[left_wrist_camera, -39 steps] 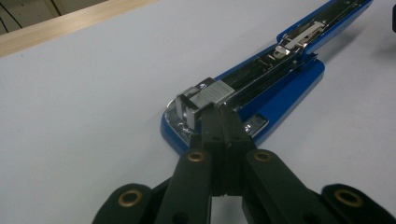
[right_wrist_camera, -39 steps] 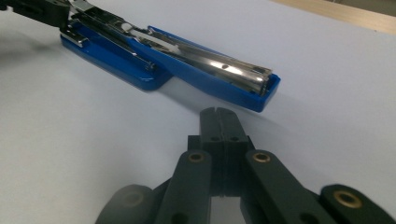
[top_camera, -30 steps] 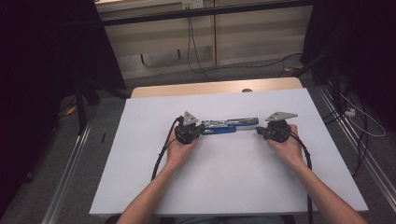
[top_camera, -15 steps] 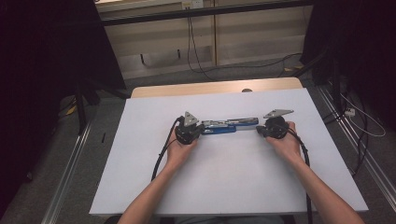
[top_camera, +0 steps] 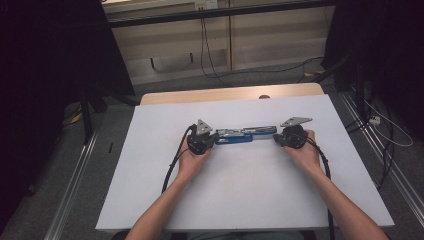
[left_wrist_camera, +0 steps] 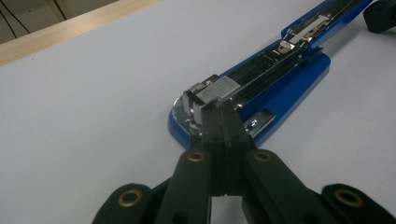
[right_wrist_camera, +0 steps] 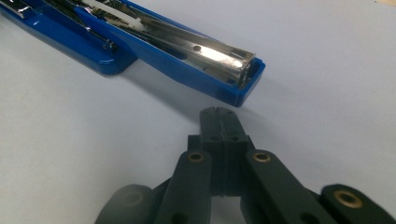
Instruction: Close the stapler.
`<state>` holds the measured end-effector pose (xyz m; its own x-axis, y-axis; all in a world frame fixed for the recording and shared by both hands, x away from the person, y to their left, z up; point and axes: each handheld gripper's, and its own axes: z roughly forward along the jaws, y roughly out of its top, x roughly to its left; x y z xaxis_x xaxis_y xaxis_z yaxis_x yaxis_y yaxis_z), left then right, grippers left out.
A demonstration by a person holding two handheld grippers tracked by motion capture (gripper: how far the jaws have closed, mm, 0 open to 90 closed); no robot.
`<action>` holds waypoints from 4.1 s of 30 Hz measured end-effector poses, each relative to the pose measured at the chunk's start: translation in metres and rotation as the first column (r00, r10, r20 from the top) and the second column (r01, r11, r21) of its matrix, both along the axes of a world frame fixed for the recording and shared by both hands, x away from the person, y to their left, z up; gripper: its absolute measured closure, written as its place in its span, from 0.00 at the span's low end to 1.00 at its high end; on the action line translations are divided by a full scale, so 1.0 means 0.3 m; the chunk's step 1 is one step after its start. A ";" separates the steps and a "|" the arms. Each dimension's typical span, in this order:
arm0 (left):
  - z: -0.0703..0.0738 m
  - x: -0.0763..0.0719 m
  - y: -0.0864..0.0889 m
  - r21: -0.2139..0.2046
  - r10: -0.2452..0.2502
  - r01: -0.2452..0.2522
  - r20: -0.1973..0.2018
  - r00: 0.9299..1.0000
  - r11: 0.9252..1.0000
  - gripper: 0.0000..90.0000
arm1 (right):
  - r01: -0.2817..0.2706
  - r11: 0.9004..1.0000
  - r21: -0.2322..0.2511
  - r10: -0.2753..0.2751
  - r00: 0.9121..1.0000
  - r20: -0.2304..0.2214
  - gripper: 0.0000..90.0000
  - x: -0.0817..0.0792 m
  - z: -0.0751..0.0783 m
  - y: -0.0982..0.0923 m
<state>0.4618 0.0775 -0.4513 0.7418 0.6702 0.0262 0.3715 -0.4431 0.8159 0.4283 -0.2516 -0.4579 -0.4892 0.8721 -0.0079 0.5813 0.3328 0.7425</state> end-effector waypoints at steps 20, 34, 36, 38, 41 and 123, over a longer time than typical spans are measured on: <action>0.000 0.001 0.002 0.000 -0.003 0.003 0.003 1.000 1.000 1.00 | 0.004 1.000 -0.008 -0.003 1.000 0.019 1.00 0.005 -0.003 0.009; -0.001 0.002 0.003 0.002 -0.005 0.005 0.008 1.000 1.000 1.00 | 0.018 1.000 0.002 -0.018 0.999 0.041 1.00 0.006 0.000 0.006; -0.001 0.002 0.003 0.003 -0.005 0.005 0.009 1.000 1.000 1.00 | 0.018 1.000 0.002 -0.018 0.999 0.043 1.00 0.006 0.000 0.007; -0.001 0.001 0.003 0.003 -0.005 0.005 0.009 1.000 1.000 1.00 | 0.018 1.000 0.003 -0.019 0.999 0.046 1.00 0.006 0.001 0.007; -0.001 0.001 0.003 0.002 -0.004 0.004 0.008 1.000 1.000 1.00 | 0.013 1.000 0.003 -0.013 0.999 0.048 1.00 0.005 0.001 0.009; 0.058 -0.053 0.061 -0.079 0.087 -0.084 0.035 0.996 0.993 0.05 | 0.032 0.968 0.251 -0.076 0.983 0.167 0.10 -0.034 0.054 0.043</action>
<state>0.4459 0.0958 -0.4339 0.6814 0.7319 -0.0010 0.3734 -0.3465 0.8605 0.4181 -0.2385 -0.4417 -0.4514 0.8829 0.1295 0.4483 0.0989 0.8884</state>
